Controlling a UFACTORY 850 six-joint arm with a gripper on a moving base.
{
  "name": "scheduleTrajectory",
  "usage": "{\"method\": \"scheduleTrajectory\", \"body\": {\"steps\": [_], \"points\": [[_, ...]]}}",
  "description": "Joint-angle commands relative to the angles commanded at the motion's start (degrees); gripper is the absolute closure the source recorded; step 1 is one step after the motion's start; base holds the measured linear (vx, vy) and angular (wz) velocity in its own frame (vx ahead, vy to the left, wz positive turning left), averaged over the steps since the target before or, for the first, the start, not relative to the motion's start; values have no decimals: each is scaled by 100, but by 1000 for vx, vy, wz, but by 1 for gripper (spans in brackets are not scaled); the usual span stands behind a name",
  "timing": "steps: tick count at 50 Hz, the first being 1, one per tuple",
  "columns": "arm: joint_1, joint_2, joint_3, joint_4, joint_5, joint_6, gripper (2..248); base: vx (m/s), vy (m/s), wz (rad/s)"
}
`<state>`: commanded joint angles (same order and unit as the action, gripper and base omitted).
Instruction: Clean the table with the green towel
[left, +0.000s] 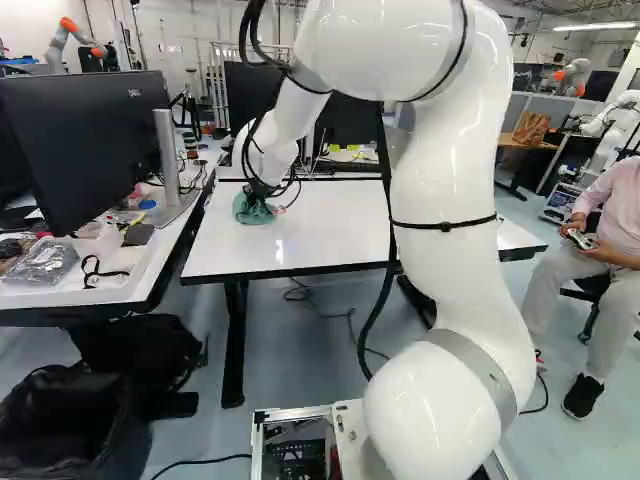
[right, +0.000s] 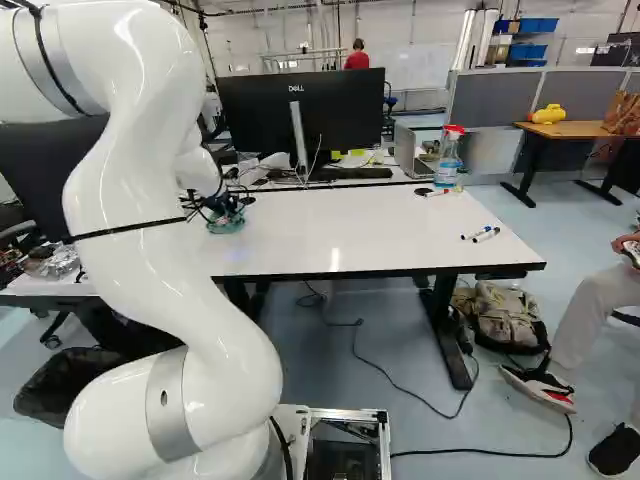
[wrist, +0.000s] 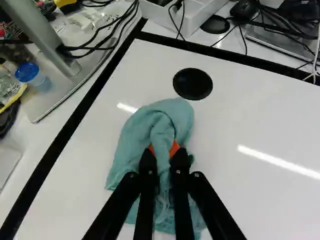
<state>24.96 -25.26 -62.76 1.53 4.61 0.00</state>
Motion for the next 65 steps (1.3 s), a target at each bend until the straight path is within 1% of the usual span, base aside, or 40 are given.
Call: {"method": "scheduleTrajectory", "body": {"steps": [24,38,50,65], "points": [[322,414,528,0,0,0,212,0,0,0],[426,722,912,0,0,0,212,0,0,0],[358,990,1237,0,0,0,212,0,0,0],[129,1199,1486,0,0,0,212,0,0,0]]}}
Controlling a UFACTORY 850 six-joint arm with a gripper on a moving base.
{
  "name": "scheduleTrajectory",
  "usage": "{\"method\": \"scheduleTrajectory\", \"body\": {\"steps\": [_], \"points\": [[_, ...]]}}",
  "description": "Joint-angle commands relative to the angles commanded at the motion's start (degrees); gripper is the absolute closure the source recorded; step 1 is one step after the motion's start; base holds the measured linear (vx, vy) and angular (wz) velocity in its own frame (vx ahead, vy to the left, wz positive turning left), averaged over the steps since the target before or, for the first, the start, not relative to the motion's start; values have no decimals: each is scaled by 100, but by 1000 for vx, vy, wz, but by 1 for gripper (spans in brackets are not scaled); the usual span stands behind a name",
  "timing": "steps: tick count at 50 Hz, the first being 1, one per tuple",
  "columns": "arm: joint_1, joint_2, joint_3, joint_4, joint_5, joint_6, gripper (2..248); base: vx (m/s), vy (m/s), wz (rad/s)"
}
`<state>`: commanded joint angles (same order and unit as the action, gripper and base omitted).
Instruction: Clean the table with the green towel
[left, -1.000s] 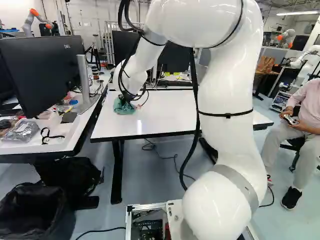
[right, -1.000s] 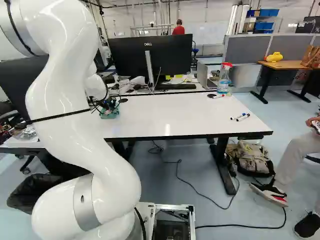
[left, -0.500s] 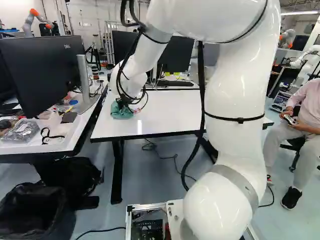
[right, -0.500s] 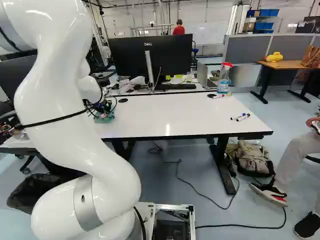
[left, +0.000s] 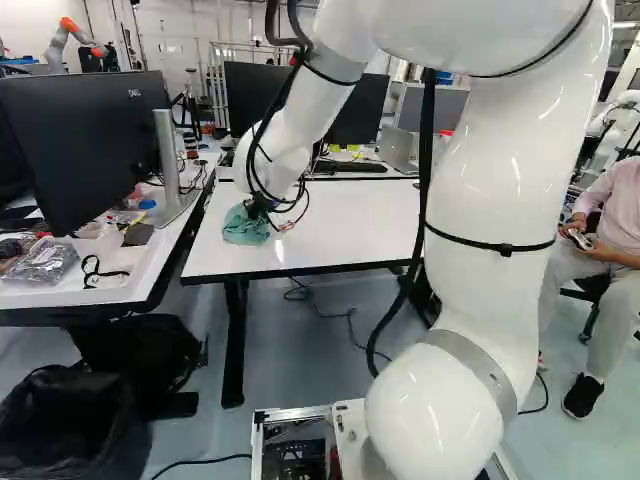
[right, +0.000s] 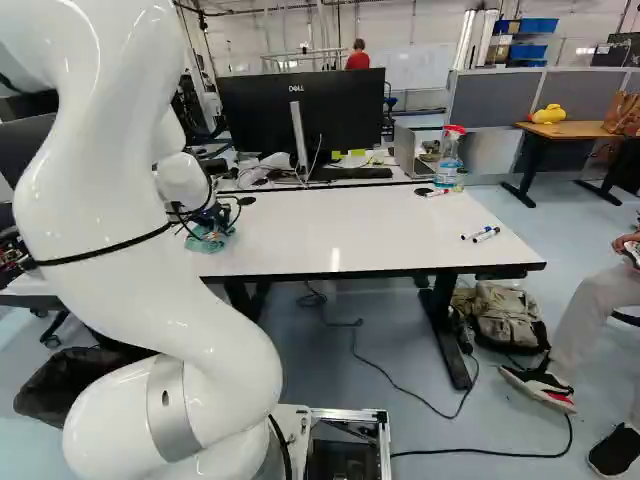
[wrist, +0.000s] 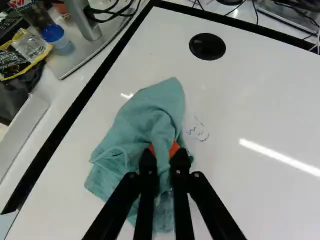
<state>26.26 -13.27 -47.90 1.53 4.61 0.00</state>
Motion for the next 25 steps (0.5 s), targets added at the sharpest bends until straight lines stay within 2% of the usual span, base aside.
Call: {"method": "scheduleTrajectory", "body": {"steps": [25], "points": [[-469,52,63,0,0,0,212,0,0,0]]}}
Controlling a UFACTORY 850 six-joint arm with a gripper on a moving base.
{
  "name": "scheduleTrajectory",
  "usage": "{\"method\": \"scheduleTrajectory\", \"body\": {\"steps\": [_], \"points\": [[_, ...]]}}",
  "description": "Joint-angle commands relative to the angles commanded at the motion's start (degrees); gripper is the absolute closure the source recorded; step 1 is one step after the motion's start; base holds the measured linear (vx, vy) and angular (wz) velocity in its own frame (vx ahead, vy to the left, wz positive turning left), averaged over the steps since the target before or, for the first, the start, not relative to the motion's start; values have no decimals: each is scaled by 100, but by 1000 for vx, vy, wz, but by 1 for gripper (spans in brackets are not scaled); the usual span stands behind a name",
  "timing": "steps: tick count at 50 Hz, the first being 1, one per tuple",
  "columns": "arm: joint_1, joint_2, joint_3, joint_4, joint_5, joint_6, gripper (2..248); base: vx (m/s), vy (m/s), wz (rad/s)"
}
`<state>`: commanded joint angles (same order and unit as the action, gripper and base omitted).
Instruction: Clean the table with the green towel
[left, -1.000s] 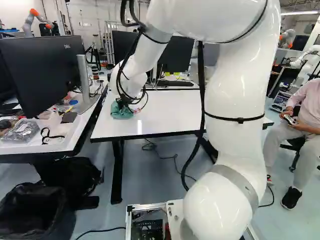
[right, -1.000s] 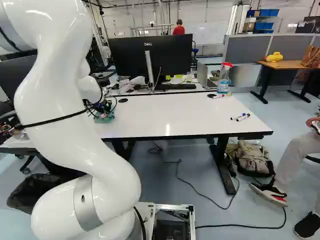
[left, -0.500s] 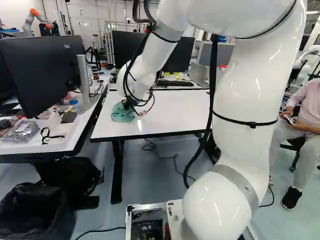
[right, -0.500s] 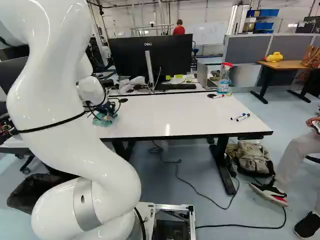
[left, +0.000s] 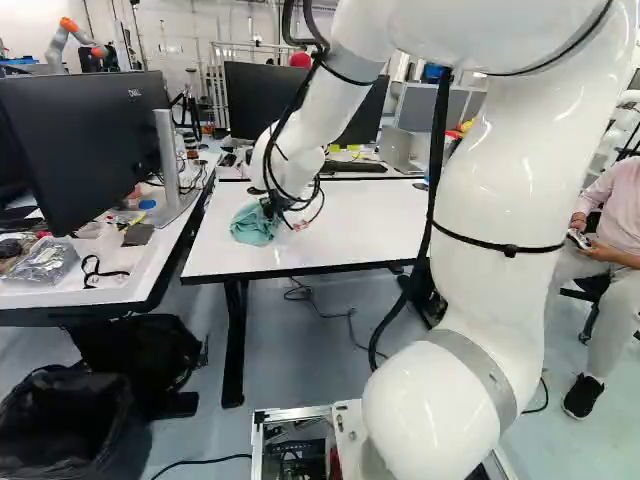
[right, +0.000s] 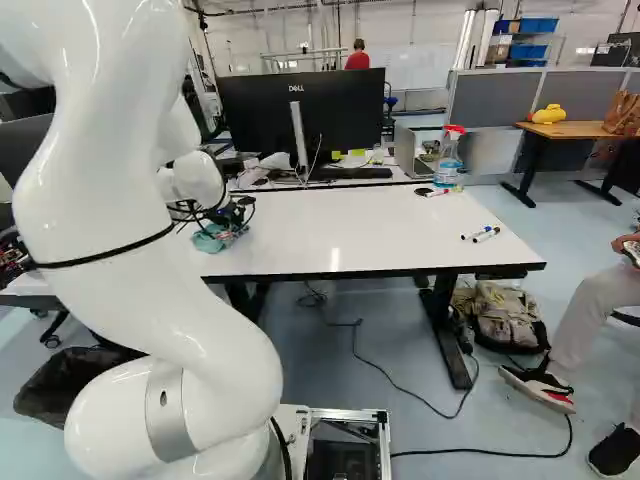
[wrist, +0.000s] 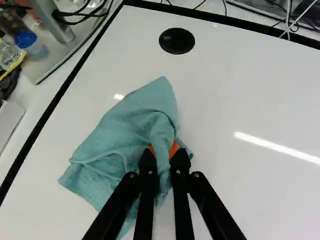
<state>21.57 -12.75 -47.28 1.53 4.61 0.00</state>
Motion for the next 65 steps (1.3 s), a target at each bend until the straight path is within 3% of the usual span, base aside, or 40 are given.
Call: {"method": "scheduleTrajectory", "body": {"steps": [14,33,50,65], "points": [[-218,-221,-261,0,0,0,212,0,0,0],[-322,-669,-806,0,0,0,212,0,0,0],[-312,-1105,-1356,0,0,0,212,0,0,0],[-137,-1301,-1610,0,0,0,212,0,0,0]]}}
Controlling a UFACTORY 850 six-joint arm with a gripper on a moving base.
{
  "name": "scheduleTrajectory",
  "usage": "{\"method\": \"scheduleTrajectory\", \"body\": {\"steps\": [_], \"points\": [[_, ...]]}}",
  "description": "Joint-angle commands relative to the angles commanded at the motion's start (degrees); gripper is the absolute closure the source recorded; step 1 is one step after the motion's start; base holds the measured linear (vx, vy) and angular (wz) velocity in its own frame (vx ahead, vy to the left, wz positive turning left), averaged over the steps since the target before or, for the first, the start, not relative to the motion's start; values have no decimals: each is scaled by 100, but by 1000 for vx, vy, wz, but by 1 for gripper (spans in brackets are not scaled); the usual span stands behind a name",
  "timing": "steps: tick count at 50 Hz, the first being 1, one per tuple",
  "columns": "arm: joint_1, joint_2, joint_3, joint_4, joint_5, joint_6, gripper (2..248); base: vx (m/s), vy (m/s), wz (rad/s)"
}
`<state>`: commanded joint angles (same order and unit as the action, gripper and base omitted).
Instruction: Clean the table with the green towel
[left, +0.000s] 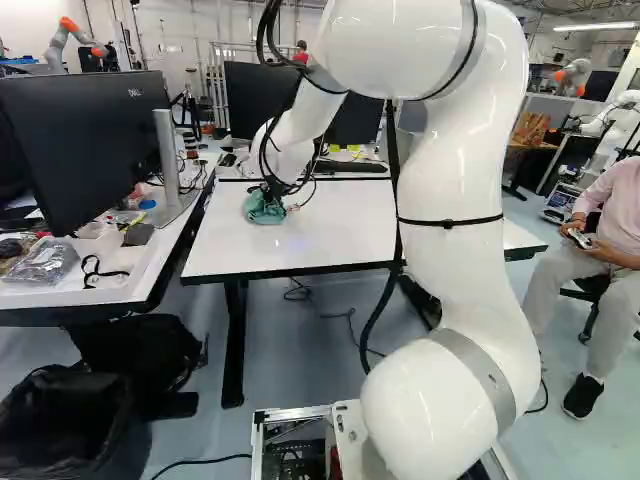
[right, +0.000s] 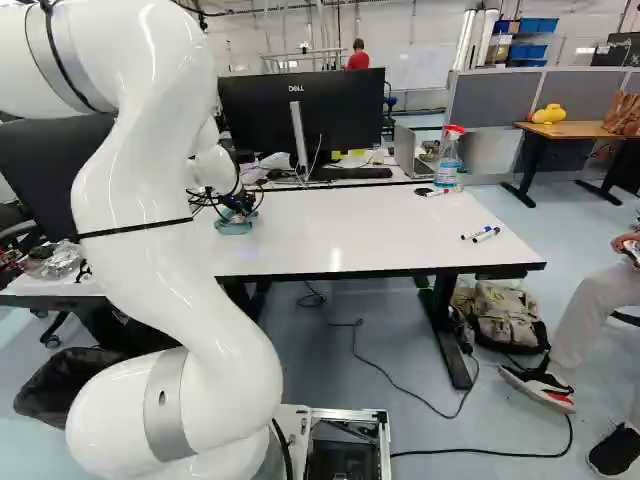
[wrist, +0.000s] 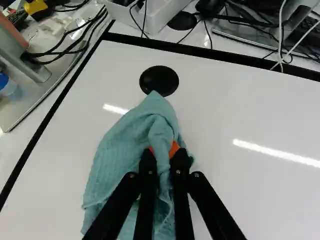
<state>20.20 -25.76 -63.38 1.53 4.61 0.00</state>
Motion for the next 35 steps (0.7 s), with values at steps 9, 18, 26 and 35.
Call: {"method": "scheduleTrajectory", "body": {"steps": [9,18,26,35], "points": [[140,-57,-74,0,0,0,212,0,0,0],[288,-64,-84,0,0,0,212,0,0,0],[414,-6,-9,0,0,0,212,0,0,0],[538,120,155,0,0,0,212,0,0,0]]}}
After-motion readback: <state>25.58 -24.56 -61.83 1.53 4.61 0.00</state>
